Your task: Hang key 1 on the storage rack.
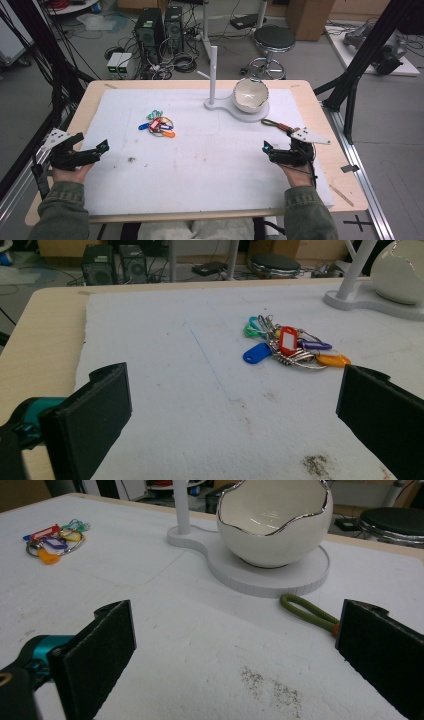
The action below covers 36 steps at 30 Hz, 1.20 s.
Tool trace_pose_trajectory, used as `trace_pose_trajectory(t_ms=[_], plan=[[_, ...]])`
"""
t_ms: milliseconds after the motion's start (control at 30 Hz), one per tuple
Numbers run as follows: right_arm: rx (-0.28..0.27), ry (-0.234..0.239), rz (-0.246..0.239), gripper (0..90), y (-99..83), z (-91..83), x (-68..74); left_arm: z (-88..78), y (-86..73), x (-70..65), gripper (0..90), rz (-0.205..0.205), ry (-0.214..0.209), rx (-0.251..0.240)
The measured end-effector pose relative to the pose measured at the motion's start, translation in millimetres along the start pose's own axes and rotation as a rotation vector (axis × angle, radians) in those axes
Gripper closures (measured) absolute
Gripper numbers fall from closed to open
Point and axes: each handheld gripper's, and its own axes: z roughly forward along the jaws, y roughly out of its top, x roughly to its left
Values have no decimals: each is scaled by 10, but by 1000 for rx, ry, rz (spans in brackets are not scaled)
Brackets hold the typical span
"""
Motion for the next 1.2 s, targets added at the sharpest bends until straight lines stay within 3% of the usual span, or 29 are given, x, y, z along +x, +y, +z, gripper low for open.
trace_pose_trajectory(t_ms=[233, 500, 933, 1200], plan=[[4, -4, 21, 19, -3, -8, -14, 3, -1, -4, 17, -1, 1, 5], [23, 15, 21, 19, -1, 9, -10, 19, -4, -13, 17, -4, -15, 10], [51, 4, 21, 19, 66, 79, -12, 26, -11, -20, 17, 5, -9, 15], [96, 6, -21, 20, 192, 218, -57, 32, -9, -13, 17, 0, -5, 9]])
